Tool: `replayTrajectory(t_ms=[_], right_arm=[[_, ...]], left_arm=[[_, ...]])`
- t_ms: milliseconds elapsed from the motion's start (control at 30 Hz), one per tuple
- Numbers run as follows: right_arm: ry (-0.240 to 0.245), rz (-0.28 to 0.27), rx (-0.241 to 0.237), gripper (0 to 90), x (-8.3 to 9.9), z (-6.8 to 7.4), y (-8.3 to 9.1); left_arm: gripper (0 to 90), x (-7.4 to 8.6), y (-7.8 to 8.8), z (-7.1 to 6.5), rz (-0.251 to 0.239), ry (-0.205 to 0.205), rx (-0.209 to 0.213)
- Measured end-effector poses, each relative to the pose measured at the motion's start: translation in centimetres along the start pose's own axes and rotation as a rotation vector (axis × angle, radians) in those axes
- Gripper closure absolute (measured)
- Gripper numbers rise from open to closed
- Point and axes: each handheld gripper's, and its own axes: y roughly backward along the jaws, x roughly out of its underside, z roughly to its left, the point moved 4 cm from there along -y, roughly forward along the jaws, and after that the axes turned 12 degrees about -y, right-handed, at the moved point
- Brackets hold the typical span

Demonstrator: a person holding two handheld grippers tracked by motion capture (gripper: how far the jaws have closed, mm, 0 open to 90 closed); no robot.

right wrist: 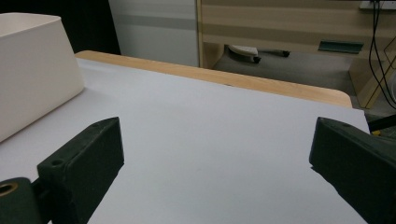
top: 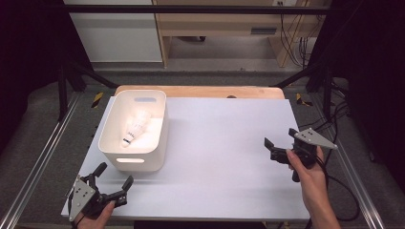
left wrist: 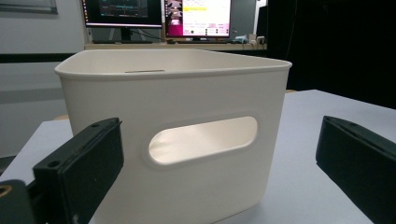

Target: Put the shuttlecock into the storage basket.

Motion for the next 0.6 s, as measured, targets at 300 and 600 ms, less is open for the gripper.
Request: replayTrajectory(t_ms=[300, 600], right_arm=[[0.014, -0.038, 0.004, 3.4, 1.4, 0.1, 1.6], [0.036, -0.036, -0.012, 3.4, 3.2, 0.5, 2.5]], left_arm=[[1.0, -0.1, 0.0, -0.1, -0.001, -0.001, 0.000], [1.0, 0.0, 0.1, -0.1, -0.001, -0.002, 0.001]])
